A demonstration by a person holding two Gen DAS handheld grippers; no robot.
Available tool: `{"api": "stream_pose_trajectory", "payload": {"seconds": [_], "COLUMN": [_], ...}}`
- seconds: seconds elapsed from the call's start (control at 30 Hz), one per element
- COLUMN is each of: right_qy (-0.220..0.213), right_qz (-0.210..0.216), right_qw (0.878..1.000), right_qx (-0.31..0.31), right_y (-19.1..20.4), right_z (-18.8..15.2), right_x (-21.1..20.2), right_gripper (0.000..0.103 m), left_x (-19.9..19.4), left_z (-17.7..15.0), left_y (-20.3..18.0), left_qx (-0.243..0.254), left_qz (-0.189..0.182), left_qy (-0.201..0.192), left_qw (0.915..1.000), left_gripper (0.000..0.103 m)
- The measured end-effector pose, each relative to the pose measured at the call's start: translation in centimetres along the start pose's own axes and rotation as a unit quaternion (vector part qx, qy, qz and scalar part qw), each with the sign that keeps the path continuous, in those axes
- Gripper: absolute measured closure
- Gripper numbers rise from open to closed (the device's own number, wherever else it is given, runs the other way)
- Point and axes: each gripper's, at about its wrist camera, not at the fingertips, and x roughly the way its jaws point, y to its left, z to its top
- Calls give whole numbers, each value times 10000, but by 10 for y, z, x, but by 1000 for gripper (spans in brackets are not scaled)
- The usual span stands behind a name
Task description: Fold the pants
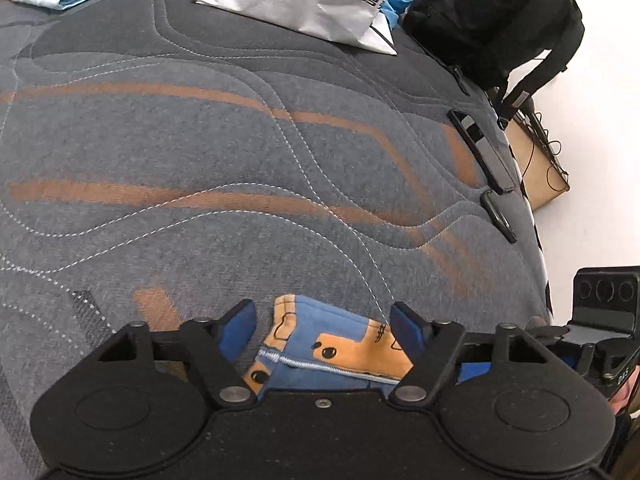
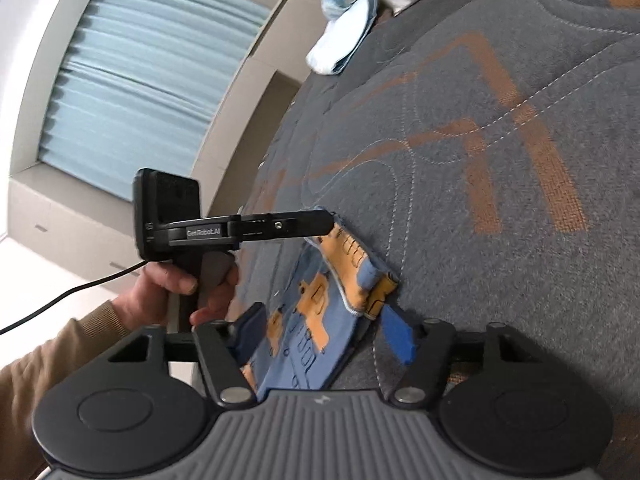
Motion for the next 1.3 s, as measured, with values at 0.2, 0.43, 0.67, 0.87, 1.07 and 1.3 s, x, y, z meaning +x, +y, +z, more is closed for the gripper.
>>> {"api": "stream_pose_trajectory", "payload": {"seconds": [0.2,0.43,0.67,0.87,1.07,1.3], "right_qy": [45,-39,-101,-224,-175,-97], "right_qz": [-890,-767,-588,-659,-647,-597], "right_qw": [9960,9969,9982,9937,9847,9746], "right_qx": [-27,185,-88,-876,-1606,-2158], "right_y": [6,7,6,32,63,92], "right_z": [-2,4,0,-3,-6,-12], "right_x": [14,30,24,22,25,35], "right_gripper": [66,61,90,90,90,90], "left_x": [-1,1,-3,-11,-22,-47], "left_z": [-8,-8,-8,-11,-18,-37], "left_y": [-5,-4,3,3,-1,0], "left_qx": [159,156,26,29,92,-6], "left_qz": [143,196,97,108,88,-72], "left_qy": [114,97,-56,-147,-350,-816], "left_qw": [9997,9996,9999,9998,9993,9966], "left_gripper": [37,37,47,62,82,86]}}
